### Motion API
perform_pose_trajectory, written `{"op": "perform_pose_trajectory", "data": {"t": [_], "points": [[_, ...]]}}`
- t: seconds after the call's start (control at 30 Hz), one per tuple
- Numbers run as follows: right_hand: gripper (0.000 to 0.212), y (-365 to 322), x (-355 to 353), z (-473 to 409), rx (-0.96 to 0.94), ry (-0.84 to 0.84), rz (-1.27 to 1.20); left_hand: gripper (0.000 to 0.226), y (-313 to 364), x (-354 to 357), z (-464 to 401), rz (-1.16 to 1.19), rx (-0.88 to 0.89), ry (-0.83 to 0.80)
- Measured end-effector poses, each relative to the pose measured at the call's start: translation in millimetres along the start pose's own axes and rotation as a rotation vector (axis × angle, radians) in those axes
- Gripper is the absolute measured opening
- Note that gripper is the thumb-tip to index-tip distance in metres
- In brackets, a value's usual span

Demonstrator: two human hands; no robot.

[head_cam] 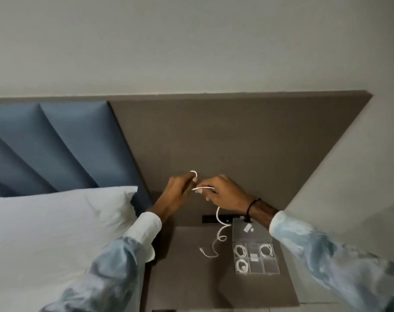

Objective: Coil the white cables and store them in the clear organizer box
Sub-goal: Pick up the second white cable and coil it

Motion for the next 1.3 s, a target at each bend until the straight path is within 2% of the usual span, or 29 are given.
{"op": "perform_pose_trajectory", "data": {"t": [0.1,0.17,0.27,0.33,0.43,0.47,0.5,0.57,0.63,0.67,0.7,0.77,0.87,0.93,1.03,1.13,1.17,1.2,1.27,1.3], "points": [[0.014,0.8,-49.3,-1.4,-0.031,0.104,0.019,0.039,18.5,11.2,5.1,0.349,-0.207,-0.192],[0.027,4.5,-77.2,-3.1,-0.033,0.191,-0.025,0.042,38.9,10.0,6.3,0.593,-0.299,-0.278],[0.041,6.7,-92.2,-4.1,-0.045,0.320,-0.143,0.038,72.0,-5.6,-3.6,0.986,-0.279,-0.326],[0.043,7.0,-87.8,-3.4,-0.008,0.402,-0.248,0.030,91.2,-22.8,-18.8,1.234,-0.232,-0.247],[0.040,4.5,-65.9,2.1,0.085,0.361,-0.271,0.025,101.0,-38.9,-49.9,1.515,-0.227,0.036],[0.038,1.4,-57.3,4.8,0.080,0.319,-0.241,0.024,101.2,-41.8,-58.5,1.461,-0.198,0.158],[0.037,-3.8,-49.6,7.3,0.050,0.272,-0.197,0.022,99.9,-44.8,-64.9,1.280,-0.143,0.279],[0.035,-15.6,-41.0,11.4,-0.021,0.172,-0.100,0.018,96.7,-50.5,-69.0,0.593,0.033,0.435],[0.031,-20.9,-49.4,13.0,-0.061,0.126,-0.022,0.017,90.6,-44.3,-65.9,-0.033,0.208,0.318],[0.027,-20.8,-60.3,11.4,-0.075,0.130,0.018,0.018,83.9,-40.7,-62.1,-0.162,0.236,0.223],[0.024,-19.7,-73.1,8.9,-0.092,0.145,0.069,0.020,77.1,-37.7,-57.1,-0.191,0.238,0.152],[0.017,-15.8,-99.7,1.1,-0.129,0.169,0.164,0.027,69.7,-28.8,-45.4,-0.105,0.172,0.029],[0.019,-7.0,-128.3,-11.5,-0.152,0.195,0.160,0.036,69.0,-8.8,-31.8,0.331,-0.095,-0.181],[0.024,-3.6,-132.7,-15.9,-0.144,0.236,0.087,0.038,78.9,-7.4,-29.4,0.568,-0.190,-0.239],[0.036,-2.3,-114.8,-13.1,-0.084,0.326,-0.028,0.033,97.0,-22.9,-37.8,1.066,-0.270,-0.150],[0.036,-4.6,-77.4,-5.6,0.002,0.240,-0.087,0.028,99.1,-43.2,-61.7,1.425,-0.278,0.128],[0.035,-7.2,-65.8,-3.0,-0.004,0.202,-0.067,0.026,96.5,-47.3,-69.6,1.410,-0.254,0.232],[0.033,-10.8,-56.6,-0.9,-0.019,0.167,-0.033,0.025,93.2,-50.2,-74.9,1.282,-0.209,0.334],[0.030,-18.9,-46.7,-0.8,-0.049,0.097,0.020,0.019,84.8,-53.5,-75.2,0.704,-0.071,0.489],[0.029,-21.8,-46.4,-2.0,-0.062,0.066,0.029,0.017,81.0,-50.3,-71.2,0.381,0.026,0.486]]}}
Point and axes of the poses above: each hand's wrist, its own z-axis away from the middle knuckle, its own x-axis out of the palm, y = z × x, the point moved 4 cm from there along -z, towards the middle knuckle, and after that the axes turned 3 degrees about y, right-handed, at the moved point
